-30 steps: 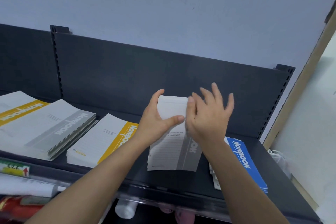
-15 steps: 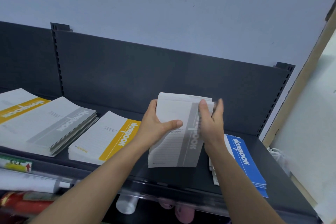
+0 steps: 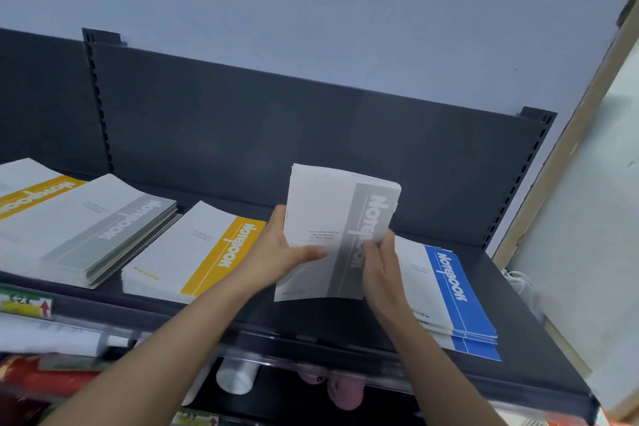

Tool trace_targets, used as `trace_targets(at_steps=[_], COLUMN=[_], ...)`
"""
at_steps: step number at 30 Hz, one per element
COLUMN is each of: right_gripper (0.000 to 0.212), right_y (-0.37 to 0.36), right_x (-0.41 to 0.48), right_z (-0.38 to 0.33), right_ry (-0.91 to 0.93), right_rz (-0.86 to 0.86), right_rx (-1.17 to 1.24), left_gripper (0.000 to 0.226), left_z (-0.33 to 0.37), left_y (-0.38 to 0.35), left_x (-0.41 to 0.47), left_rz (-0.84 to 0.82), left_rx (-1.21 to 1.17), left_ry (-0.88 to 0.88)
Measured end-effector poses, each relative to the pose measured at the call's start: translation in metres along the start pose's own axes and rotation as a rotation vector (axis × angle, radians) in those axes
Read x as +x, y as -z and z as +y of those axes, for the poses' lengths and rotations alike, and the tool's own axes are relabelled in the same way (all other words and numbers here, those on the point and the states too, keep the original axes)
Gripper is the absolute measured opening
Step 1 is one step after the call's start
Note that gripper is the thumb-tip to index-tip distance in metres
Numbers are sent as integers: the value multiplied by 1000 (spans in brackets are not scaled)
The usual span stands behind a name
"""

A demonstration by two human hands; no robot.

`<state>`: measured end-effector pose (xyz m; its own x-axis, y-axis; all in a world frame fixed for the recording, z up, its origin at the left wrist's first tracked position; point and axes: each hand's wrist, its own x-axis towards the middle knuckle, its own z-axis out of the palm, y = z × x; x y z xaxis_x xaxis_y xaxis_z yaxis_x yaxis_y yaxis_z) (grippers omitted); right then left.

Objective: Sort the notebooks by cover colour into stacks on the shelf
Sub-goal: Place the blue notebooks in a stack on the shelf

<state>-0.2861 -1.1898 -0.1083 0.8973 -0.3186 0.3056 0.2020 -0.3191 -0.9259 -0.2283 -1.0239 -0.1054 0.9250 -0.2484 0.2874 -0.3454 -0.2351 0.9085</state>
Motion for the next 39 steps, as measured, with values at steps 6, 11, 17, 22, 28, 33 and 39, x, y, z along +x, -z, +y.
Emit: trace_targets(at_steps=[6,11,17,22,28,33,39], right_gripper=[17,10,30,35,35,35,37], right_y=[7,9,7,4,-2,-5,-7], right_x=[1,14,15,12,13,16,19], right_z=[18,15,11,16,20,17,14], right_ry=[102,83,-53,-148,-228,-215,-205], right_rz=[3,31,-20,-137,-268,-302,-362], right_rx=[-290,-395,-472,-631,-778,-887,-1025], left_gripper=[52,53,48,34,40,42,44], left_z=[-15,-5,0,8,8,9,9], left_y=[-1,-3,-5,-4,-4,-4,-5], left_x=[-9,-4,-1,-1,4,9,9], left_rz=[1,93,20,-150,-299,-351,-363], left_rx=[302,374,568,754,897,937,985], left_ry=[-113,-106,139,295,358,386,376])
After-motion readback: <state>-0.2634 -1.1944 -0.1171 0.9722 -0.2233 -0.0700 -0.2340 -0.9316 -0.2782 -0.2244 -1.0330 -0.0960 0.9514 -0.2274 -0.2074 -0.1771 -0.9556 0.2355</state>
